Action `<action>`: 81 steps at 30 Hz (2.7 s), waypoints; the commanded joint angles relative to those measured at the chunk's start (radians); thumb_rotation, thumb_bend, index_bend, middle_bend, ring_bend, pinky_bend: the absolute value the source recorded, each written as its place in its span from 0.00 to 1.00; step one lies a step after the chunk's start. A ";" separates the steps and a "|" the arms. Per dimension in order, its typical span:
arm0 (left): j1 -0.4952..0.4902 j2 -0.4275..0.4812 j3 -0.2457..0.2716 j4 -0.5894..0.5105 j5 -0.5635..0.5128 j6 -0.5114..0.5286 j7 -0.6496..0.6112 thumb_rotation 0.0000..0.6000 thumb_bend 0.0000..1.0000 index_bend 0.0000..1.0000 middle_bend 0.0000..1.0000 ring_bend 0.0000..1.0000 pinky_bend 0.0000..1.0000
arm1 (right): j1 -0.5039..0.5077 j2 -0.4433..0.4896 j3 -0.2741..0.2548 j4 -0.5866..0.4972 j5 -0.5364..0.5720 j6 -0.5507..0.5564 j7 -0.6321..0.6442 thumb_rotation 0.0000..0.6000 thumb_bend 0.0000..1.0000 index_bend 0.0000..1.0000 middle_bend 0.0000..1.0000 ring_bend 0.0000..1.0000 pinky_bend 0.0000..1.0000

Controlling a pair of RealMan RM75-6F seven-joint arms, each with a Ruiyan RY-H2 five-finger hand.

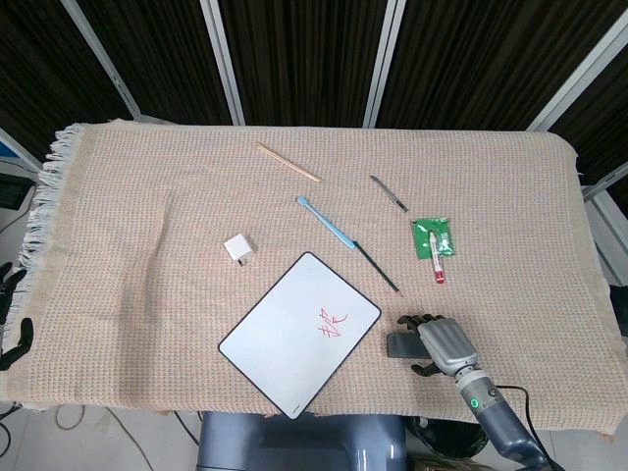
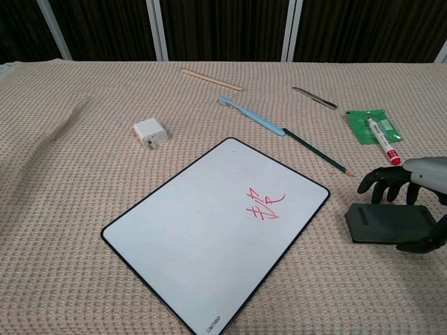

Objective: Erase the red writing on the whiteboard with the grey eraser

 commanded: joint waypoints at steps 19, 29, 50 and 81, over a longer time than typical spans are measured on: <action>0.000 0.001 -0.001 -0.002 -0.004 0.001 0.004 1.00 0.53 0.09 0.01 0.00 0.00 | 0.044 -0.031 0.004 0.001 0.047 -0.001 -0.032 1.00 0.40 0.48 0.47 0.44 0.51; 0.001 -0.001 -0.001 -0.006 -0.004 0.003 0.005 1.00 0.52 0.09 0.01 0.00 0.00 | 0.108 -0.048 0.060 -0.022 0.035 -0.016 -0.032 1.00 0.40 0.48 0.49 0.45 0.52; -0.002 0.006 -0.005 -0.003 -0.014 -0.008 -0.013 1.00 0.53 0.09 0.01 0.00 0.00 | 0.397 -0.339 0.210 0.173 0.248 -0.093 -0.202 1.00 0.40 0.49 0.48 0.46 0.52; -0.003 0.005 -0.002 -0.002 -0.006 -0.003 -0.005 1.00 0.53 0.09 0.01 0.00 0.00 | 0.404 -0.271 -0.011 0.053 0.246 -0.079 -0.266 1.00 0.40 0.49 0.49 0.46 0.52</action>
